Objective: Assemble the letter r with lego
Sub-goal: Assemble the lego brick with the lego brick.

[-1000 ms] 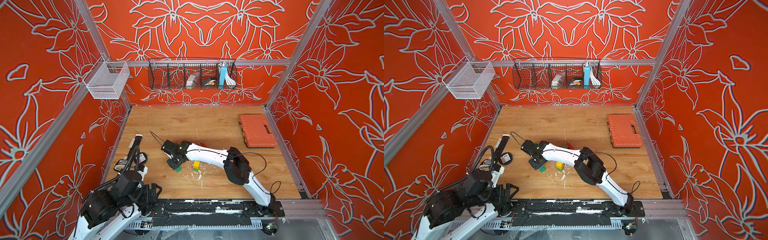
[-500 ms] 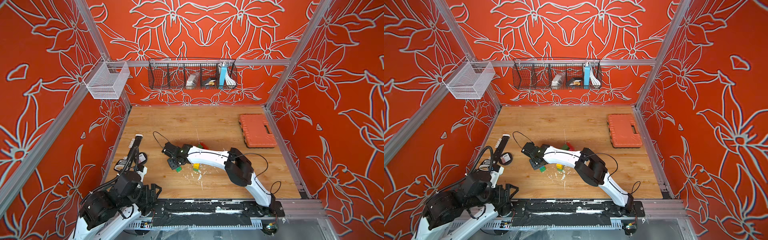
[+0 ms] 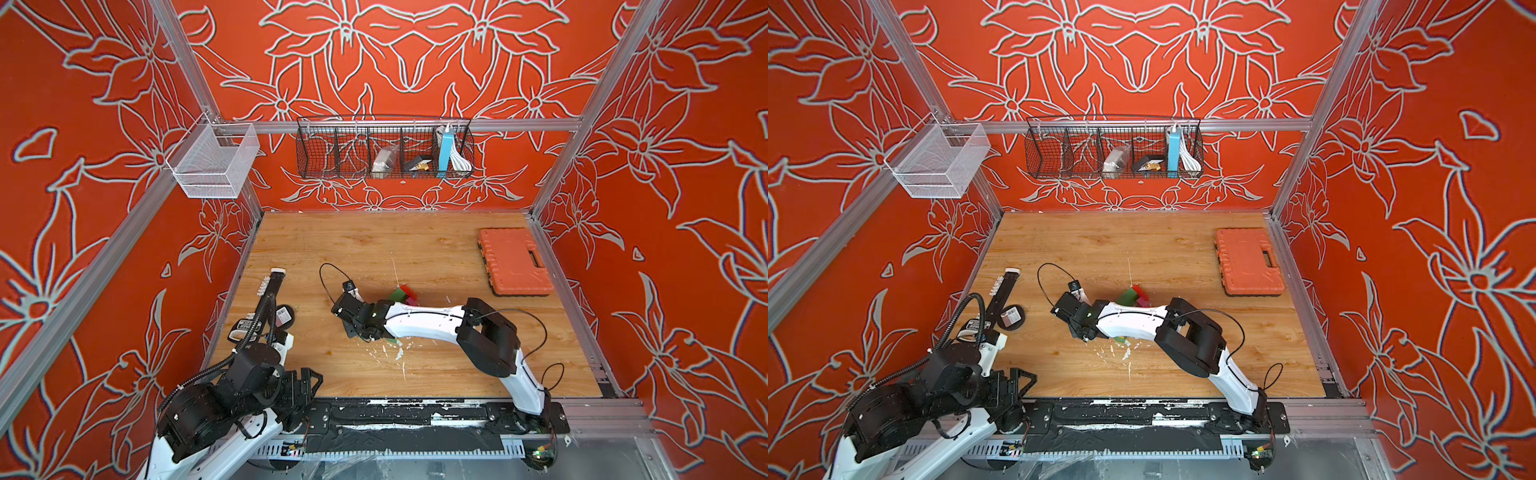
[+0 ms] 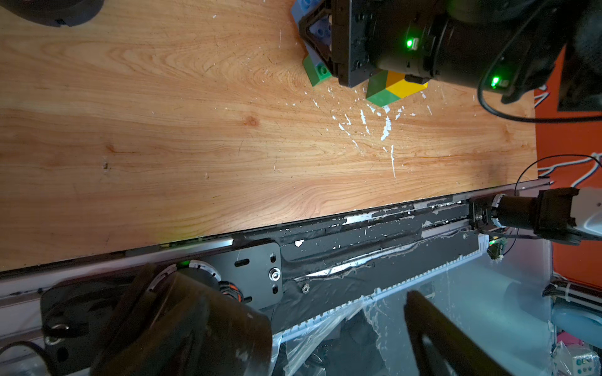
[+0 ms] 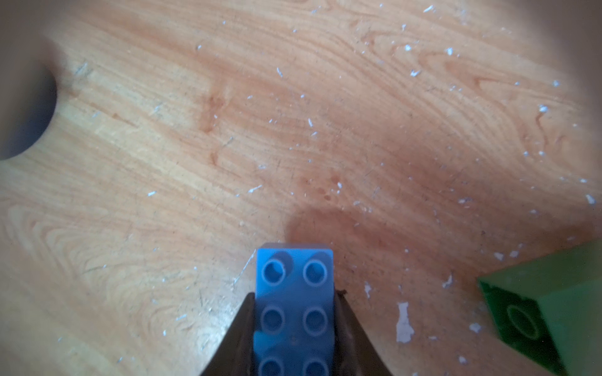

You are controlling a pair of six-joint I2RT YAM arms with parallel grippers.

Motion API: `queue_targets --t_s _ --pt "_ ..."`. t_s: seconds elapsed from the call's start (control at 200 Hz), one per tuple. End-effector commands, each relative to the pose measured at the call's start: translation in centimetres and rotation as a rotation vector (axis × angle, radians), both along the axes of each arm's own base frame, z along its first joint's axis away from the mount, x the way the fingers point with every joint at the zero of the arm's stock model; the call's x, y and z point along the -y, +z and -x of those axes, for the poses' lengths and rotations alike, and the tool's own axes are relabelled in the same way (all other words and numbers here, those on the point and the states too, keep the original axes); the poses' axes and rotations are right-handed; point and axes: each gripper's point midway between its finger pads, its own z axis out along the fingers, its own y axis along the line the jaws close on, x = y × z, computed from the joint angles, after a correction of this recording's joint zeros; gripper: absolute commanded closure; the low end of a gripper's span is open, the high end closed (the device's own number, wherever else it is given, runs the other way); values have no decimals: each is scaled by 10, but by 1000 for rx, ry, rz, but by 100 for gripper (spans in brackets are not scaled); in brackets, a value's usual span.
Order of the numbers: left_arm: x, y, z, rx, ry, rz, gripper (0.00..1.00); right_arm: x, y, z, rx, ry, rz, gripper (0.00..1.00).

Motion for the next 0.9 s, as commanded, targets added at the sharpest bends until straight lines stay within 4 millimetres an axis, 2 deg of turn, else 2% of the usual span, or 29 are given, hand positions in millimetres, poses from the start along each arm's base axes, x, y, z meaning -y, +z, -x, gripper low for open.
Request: queue_targets --t_s 0.0,0.115,0.245,0.42,0.555,0.731,0.896 --pt "1 -3 -1 -4 -13 -9 5 77 -108 27 -164 -25 349 100" --pt "1 -3 -1 -6 -14 -10 5 77 -105 26 -160 -11 353 100" --pt "1 -3 -1 -11 -8 -11 5 69 -81 22 -137 28 323 100" --pt "0 -5 -1 -37 7 -27 5 51 -21 16 -80 145 284 100" --pt "-1 -6 -2 -81 26 -51 4 48 30 14 -51 228 253 100" --pt "8 -2 -8 -145 36 -57 5 62 93 19 -20 328 169 100" --pt "23 12 -27 -107 33 -22 5 79 152 23 83 388 43 100"
